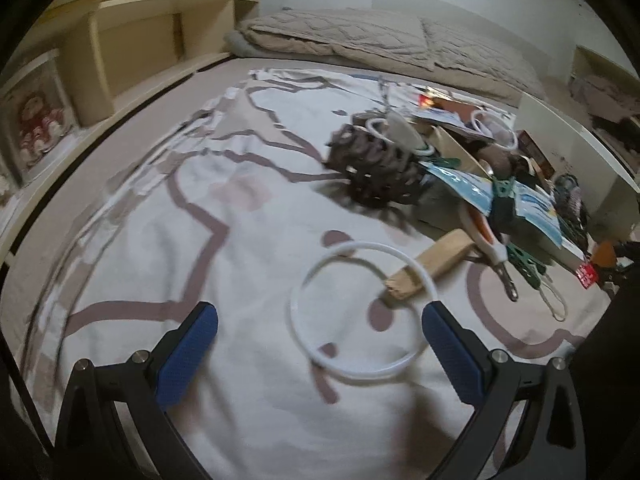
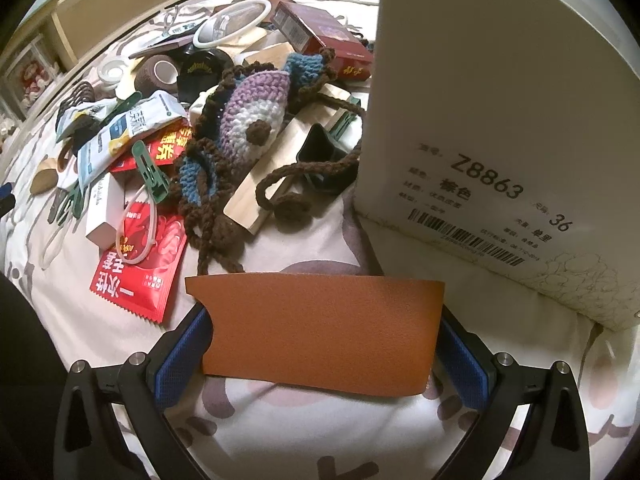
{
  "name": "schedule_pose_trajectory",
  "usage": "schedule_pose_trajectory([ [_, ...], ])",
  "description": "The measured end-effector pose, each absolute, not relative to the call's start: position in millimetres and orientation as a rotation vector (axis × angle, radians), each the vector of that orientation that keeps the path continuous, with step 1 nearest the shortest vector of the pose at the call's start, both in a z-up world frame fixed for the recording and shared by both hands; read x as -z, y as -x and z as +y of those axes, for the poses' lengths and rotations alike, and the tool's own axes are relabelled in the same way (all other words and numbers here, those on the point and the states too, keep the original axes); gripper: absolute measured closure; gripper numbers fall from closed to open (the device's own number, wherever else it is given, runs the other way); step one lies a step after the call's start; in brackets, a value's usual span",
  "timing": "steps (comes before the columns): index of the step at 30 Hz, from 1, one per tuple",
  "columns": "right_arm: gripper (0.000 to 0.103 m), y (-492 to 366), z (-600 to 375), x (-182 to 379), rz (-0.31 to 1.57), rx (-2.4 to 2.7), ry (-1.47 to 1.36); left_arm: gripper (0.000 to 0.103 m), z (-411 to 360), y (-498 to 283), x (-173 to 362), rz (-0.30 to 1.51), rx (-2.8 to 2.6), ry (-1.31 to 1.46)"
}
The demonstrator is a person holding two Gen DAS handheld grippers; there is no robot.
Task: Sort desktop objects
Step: 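Grasp the brown leather strip with the right tool while the left tool grasps the white ring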
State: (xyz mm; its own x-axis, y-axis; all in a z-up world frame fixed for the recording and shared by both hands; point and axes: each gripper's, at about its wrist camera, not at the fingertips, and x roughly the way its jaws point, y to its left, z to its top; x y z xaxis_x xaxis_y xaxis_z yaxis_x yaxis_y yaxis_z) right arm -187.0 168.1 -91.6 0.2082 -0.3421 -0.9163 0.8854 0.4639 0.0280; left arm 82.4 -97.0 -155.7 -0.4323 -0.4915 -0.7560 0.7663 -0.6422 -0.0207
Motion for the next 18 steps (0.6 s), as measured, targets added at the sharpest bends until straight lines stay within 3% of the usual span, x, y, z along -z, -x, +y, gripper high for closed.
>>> schedule_pose_trajectory([
  [9, 0.008, 187.0, 180.1, 88.0, 1.046, 0.912, -0.603, 0.000, -92.5, -63.2, 165.7, 0.480, 2.140, -0.990],
  [18, 0.008, 197.9, 188.0, 87.0, 1.032, 0.912, -0.648, 0.002, -97.5, -58.0, 168.6, 0.532, 2.141, -0.993],
])
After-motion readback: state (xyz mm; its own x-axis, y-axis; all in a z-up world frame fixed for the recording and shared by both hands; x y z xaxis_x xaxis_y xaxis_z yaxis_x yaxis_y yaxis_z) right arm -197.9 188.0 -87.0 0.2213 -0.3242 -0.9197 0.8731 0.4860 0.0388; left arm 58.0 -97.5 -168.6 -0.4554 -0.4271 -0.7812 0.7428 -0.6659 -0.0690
